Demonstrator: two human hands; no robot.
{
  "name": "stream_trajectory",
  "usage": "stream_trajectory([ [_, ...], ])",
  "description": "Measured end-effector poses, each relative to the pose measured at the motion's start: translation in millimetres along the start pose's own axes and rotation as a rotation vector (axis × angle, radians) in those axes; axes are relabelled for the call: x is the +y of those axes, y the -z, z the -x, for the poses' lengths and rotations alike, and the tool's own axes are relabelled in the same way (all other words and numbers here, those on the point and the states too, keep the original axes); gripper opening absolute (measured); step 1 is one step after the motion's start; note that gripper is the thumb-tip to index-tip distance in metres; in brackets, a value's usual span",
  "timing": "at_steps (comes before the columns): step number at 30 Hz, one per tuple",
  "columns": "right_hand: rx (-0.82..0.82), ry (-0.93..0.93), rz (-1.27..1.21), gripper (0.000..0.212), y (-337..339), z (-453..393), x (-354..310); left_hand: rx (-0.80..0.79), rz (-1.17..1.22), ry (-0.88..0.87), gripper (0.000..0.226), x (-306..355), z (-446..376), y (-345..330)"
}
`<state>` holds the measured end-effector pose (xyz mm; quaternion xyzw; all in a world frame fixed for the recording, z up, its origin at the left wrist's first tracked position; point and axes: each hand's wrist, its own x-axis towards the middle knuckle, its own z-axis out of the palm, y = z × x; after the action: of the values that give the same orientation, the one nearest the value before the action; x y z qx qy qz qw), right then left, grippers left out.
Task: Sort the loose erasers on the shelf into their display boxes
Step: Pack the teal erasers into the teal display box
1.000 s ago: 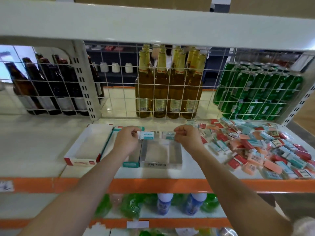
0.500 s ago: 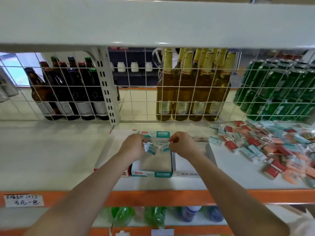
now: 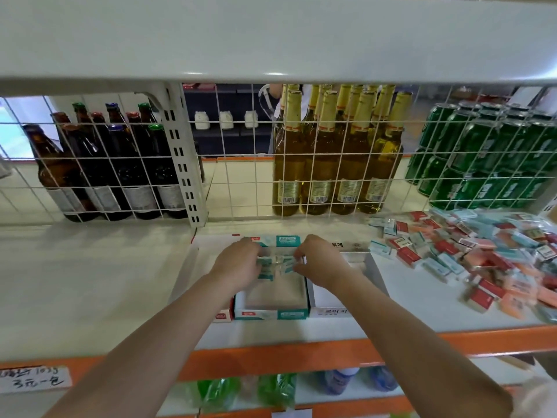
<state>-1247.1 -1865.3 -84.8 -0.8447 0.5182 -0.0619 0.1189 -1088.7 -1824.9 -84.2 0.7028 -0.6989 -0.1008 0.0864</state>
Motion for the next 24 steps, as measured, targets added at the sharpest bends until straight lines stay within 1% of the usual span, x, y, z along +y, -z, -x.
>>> stream_trajectory([
  [3,-0.011,0.086,0.101,0.028,0,-5,-3,-0.057,-0.007,-0.070,0.036,-3,0,2],
  [7,-0.070,0.116,0.191,0.023,-10,-11,-8,-0.082,-0.073,-0.094,0.026,-7,-2,1],
  [12,-0.035,0.126,0.169,0.024,-13,-16,-8,-0.133,-0.144,-0.132,0.026,-13,-7,-1],
  [16,-0.072,0.164,0.159,0.027,-8,-16,-4,-0.158,-0.190,-0.158,0.025,-14,-13,-4],
  [19,-0.087,0.159,0.168,0.026,-11,-17,-5,-0.158,-0.221,-0.174,0.027,-15,-17,-6],
  [24,-0.036,0.120,0.186,0.025,-15,-21,-6,-0.097,-0.255,-0.166,0.027,-14,-22,-14],
])
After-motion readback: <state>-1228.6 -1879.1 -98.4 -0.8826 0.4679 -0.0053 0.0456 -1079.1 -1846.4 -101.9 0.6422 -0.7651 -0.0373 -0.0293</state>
